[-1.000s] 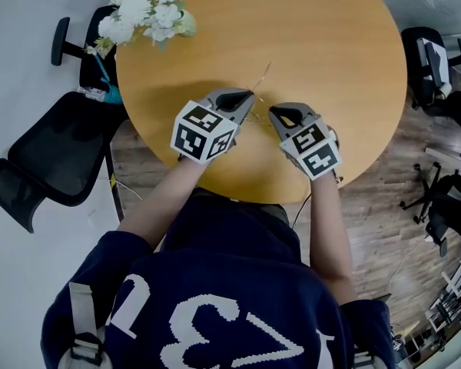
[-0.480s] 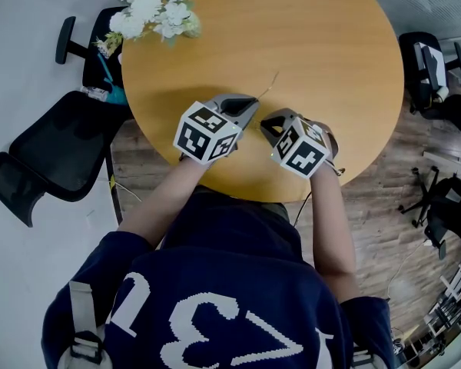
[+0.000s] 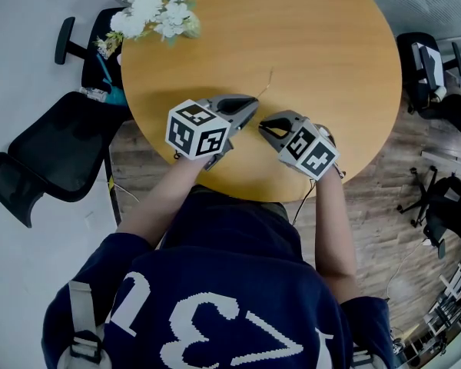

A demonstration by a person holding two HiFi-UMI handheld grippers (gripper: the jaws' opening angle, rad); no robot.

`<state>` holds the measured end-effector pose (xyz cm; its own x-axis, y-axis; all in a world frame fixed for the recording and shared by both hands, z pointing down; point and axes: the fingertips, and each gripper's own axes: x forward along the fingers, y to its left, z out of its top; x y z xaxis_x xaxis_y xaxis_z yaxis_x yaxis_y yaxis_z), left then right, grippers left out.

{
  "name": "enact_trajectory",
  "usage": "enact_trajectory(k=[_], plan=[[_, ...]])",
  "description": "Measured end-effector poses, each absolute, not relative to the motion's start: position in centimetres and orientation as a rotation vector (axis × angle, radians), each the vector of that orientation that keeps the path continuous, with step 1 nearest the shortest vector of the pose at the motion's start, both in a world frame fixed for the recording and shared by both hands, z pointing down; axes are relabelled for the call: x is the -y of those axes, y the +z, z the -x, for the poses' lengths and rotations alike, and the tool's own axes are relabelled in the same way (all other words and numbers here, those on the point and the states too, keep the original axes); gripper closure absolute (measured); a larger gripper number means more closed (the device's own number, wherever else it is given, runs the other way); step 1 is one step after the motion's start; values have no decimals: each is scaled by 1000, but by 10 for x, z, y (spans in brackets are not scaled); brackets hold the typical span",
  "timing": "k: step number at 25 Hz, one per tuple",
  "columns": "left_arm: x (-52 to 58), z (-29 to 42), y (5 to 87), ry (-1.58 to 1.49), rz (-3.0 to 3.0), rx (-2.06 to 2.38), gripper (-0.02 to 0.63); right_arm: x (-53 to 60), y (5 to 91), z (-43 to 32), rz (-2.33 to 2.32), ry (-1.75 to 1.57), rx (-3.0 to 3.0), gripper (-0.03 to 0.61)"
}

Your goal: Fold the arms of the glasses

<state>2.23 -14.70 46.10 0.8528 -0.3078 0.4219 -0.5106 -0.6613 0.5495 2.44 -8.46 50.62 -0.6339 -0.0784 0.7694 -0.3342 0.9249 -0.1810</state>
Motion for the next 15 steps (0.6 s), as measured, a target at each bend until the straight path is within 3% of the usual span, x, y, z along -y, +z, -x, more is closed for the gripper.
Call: enact_trajectory(k=[1,4,15], plan=[[147,-22,459,356,-2327,582,598,83,504,-23,-288,419,2264,548],[149,-21,455,291,-2304,560,598,83,500,-24,-299,439,2296,440],[143,-24,431,105,-2247,372,598,116,495,-35,-570,-118,2196,351]])
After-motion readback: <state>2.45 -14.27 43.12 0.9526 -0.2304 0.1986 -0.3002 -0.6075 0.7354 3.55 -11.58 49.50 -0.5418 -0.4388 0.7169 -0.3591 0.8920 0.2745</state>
